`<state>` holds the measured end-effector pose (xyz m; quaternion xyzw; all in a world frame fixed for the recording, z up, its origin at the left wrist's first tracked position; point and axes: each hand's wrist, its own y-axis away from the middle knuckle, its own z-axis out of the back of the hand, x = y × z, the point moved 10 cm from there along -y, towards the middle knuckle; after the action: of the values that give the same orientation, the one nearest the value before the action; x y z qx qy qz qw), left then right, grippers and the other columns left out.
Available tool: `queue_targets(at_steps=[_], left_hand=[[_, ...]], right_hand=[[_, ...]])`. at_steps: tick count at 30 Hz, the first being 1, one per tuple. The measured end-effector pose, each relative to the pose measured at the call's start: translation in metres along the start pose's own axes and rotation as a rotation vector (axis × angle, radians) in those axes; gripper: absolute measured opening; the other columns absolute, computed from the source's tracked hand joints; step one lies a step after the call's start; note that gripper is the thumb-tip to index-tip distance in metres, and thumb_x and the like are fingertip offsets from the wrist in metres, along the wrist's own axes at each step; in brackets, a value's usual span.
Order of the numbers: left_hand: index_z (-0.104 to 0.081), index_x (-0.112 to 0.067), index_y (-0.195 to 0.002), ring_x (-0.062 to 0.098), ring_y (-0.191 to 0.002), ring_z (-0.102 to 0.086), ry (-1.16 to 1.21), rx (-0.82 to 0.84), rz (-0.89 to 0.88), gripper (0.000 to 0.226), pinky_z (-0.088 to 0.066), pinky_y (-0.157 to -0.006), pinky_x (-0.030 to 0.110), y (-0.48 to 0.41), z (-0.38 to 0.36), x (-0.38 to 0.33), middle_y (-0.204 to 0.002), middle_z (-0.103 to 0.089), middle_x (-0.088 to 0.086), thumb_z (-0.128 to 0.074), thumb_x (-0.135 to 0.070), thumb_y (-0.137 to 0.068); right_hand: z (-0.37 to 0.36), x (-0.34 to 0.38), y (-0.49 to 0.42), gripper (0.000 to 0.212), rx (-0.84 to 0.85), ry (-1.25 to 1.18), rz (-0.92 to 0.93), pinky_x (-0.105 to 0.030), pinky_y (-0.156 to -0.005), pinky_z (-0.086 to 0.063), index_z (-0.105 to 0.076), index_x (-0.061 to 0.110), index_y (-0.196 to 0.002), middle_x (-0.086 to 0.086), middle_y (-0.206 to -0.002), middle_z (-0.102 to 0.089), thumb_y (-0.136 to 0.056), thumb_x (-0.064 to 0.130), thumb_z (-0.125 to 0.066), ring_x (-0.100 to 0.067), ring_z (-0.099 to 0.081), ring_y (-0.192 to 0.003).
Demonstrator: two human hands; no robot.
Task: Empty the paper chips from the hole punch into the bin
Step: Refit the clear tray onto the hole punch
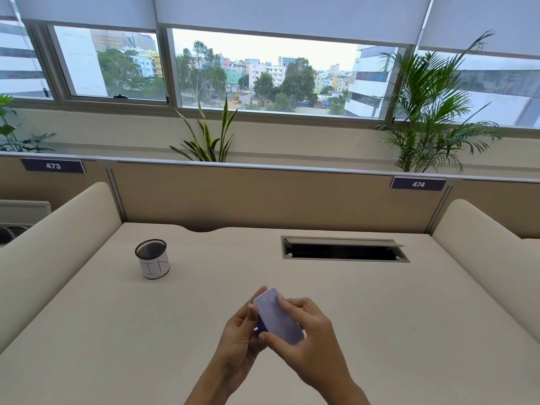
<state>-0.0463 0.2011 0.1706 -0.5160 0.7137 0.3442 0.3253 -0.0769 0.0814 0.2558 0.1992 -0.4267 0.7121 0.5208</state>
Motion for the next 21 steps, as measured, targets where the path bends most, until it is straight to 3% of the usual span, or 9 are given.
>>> queue_targets(at_steps=[8, 13, 17, 19, 21], left_hand=[[-0.071, -0.026, -0.118, 0.028, -0.099, -0.071, -0.019, -0.021, -0.015, 0.038, -0.06, -0.065, 0.031, 0.004, 0.0, -0.003, -0.122, -0.07, 0.012, -0.055, -0.032, -0.084], [-0.072, -0.027, -0.115, 0.031, -0.108, -0.068, -0.06, -0.011, -0.053, 0.045, -0.061, -0.074, 0.038, 0.006, -0.004, -0.012, -0.123, -0.07, 0.006, -0.068, -0.036, -0.071], [-0.069, -0.041, -0.116, 0.022, -0.105, -0.07, -0.286, 0.019, -0.102, 0.041, -0.059, -0.082, 0.036, 0.007, -0.015, -0.03, -0.115, -0.073, -0.006, -0.058, -0.05, -0.078], [-0.064, -0.039, -0.122, 0.022, -0.099, -0.072, -0.387, 0.046, -0.152, 0.042, -0.058, -0.081, 0.028, 0.009, -0.02, -0.041, -0.108, -0.076, 0.0, -0.049, -0.05, -0.085], [-0.064, -0.031, -0.123, 0.022, -0.091, -0.074, -0.456, 0.005, -0.226, 0.041, -0.058, -0.077, 0.024, 0.01, -0.018, -0.053, -0.098, -0.078, 0.003, -0.049, -0.045, -0.088]], right_hand=[[-0.002, -0.004, 0.004, 0.058, -0.007, -0.06, -0.044, -0.01, -0.08, -0.053, -0.065, 0.032, -0.125, 0.033, -0.113, -0.053, -0.071, 0.051, -0.077, -0.001, -0.056, -0.106], [-0.006, -0.013, 0.003, 0.051, 0.038, -0.082, -0.058, -0.007, -0.088, -0.049, -0.06, 0.037, -0.128, 0.035, -0.122, -0.048, -0.08, 0.043, -0.073, 0.011, -0.049, -0.116], [0.0, -0.025, 0.001, 0.038, -0.025, -0.315, -0.152, -0.016, -0.088, -0.054, -0.062, 0.031, -0.128, 0.023, -0.125, -0.065, -0.091, 0.035, -0.064, -0.001, -0.062, -0.114], [0.002, -0.028, 0.0, 0.03, -0.033, -0.485, -0.222, -0.017, -0.078, -0.055, -0.067, 0.025, -0.125, 0.012, -0.114, -0.074, -0.096, 0.027, -0.059, -0.008, -0.069, -0.105], [0.004, -0.028, -0.001, 0.028, -0.024, -0.57, -0.28, -0.017, -0.071, -0.053, -0.072, 0.029, -0.118, 0.006, -0.105, -0.077, -0.096, 0.032, -0.055, -0.008, -0.071, -0.094]])
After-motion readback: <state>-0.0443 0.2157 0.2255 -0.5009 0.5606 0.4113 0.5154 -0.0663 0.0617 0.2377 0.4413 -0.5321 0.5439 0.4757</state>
